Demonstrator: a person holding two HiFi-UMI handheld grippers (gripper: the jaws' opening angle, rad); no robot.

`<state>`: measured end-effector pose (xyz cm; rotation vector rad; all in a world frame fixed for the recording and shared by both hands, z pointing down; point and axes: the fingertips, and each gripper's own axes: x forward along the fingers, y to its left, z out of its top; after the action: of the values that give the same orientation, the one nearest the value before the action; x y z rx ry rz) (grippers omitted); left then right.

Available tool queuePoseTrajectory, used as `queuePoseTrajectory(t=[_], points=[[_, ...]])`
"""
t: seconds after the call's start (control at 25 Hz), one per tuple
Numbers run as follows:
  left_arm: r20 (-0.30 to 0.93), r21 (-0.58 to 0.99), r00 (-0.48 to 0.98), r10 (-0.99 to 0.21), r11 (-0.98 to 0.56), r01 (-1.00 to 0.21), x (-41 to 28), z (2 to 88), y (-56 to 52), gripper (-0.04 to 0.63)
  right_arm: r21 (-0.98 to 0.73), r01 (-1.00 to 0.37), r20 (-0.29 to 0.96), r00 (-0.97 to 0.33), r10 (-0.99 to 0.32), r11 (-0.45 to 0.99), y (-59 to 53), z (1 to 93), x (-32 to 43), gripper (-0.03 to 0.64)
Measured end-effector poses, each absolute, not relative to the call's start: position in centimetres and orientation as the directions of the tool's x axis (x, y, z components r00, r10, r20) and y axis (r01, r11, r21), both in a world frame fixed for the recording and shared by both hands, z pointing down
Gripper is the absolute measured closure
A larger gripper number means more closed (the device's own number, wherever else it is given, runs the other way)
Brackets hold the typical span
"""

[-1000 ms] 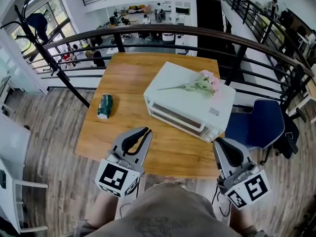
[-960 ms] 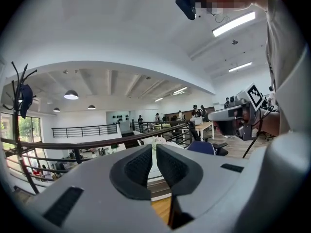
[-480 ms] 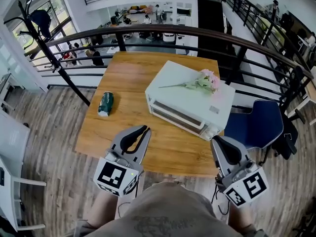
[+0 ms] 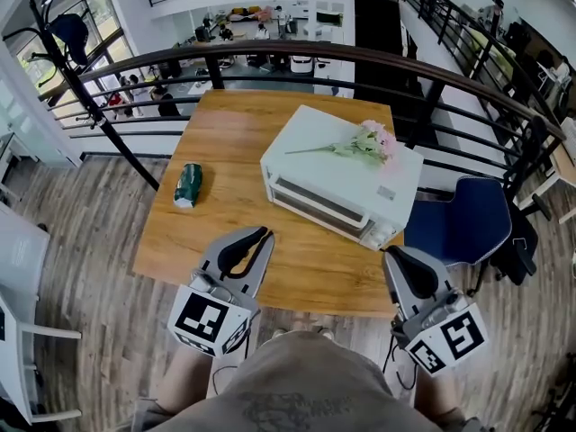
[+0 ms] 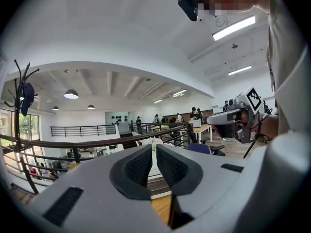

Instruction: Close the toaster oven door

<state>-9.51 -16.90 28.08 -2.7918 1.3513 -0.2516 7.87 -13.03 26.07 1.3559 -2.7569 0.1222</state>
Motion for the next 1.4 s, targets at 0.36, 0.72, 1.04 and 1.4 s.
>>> queuePoseTrajectory(t=[0.36, 0.72, 1.04, 1.4], points=[[0.131, -0.098, 0.623, -0.771, -0.635, -0.766, -10.4, 27.9, -16.6, 0.554, -0.044, -0.805, 0.109, -0.593, -0.798, 0.592, -12.6, 26.0, 7.3, 0.577], [0.128, -0.095, 0.637, -0.760, -0.649, -0.755, -12.3, 27.8, -16.6, 0.554, -0.035, -0.807, 0.111, -0.589, -0.800, 0.589, -12.7, 25.9, 5.0, 0.577], [0.116, -0.092, 0.650, -0.751, -0.660, -0.745, -13.8, 27.7, -17.1, 0.554, -0.014, -0.816, 0.094, -0.577, -0.811, 0.578, -12.8, 25.4, 3.6, 0.584], [0.122, -0.092, 0.651, -0.749, -0.662, -0.744, -14.6, 28.0, -17.9, 0.553, -0.016, -0.818, 0.096, -0.574, -0.813, 0.576, -13.6, 25.8, 2.7, 0.584]])
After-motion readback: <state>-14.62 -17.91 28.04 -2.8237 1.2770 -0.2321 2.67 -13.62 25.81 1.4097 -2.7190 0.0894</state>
